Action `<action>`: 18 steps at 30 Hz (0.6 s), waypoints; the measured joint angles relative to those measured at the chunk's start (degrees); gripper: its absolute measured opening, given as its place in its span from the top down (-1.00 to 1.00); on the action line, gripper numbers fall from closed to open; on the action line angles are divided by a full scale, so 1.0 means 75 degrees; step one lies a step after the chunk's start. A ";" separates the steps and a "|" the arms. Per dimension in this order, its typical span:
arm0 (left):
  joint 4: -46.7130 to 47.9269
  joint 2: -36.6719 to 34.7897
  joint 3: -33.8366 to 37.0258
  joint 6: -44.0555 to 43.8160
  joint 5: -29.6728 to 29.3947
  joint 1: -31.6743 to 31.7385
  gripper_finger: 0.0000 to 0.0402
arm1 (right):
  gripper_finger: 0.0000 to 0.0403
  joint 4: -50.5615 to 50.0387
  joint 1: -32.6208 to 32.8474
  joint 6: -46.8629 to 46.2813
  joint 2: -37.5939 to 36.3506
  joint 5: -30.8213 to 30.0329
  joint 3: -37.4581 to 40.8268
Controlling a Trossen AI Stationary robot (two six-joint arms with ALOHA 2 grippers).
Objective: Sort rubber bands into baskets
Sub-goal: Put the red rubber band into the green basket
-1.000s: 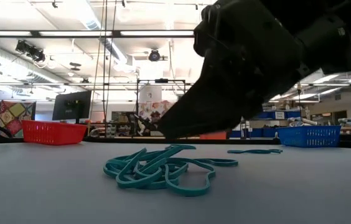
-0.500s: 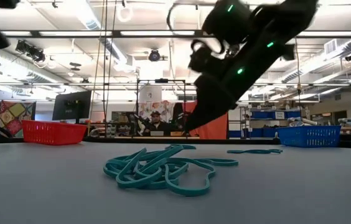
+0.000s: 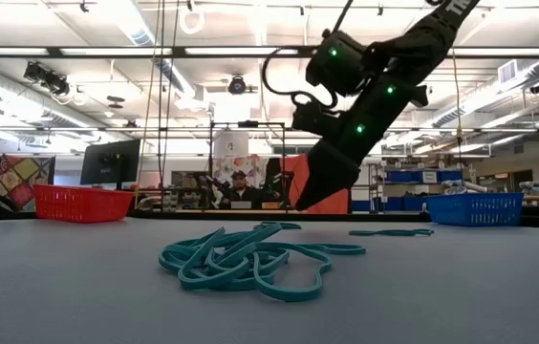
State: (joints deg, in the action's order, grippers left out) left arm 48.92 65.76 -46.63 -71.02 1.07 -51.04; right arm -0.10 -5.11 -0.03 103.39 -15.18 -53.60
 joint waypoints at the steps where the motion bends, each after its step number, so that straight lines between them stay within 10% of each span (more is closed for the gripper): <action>1: 0.0065 0.0000 0.0002 0.0008 -0.0276 0.0005 0.14 | 0.05 -0.0089 -0.0072 0.0040 0.0000 0.0003 -0.0002; 8: 0.0017 0.0144 0.0003 0.0705 -0.2274 0.0008 0.14 | 0.05 -0.1004 -0.0289 0.0043 0.0000 0.0238 0.0000; 18: -0.1258 0.1518 0.0003 0.2057 -0.1385 0.0202 0.14 | 0.05 -0.0942 0.0128 -0.0049 0.0000 0.0257 0.0000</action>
State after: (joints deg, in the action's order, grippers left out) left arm 39.48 77.14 -46.61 -55.59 -9.32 -49.53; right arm -7.17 -4.15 -0.40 103.39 -13.26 -53.60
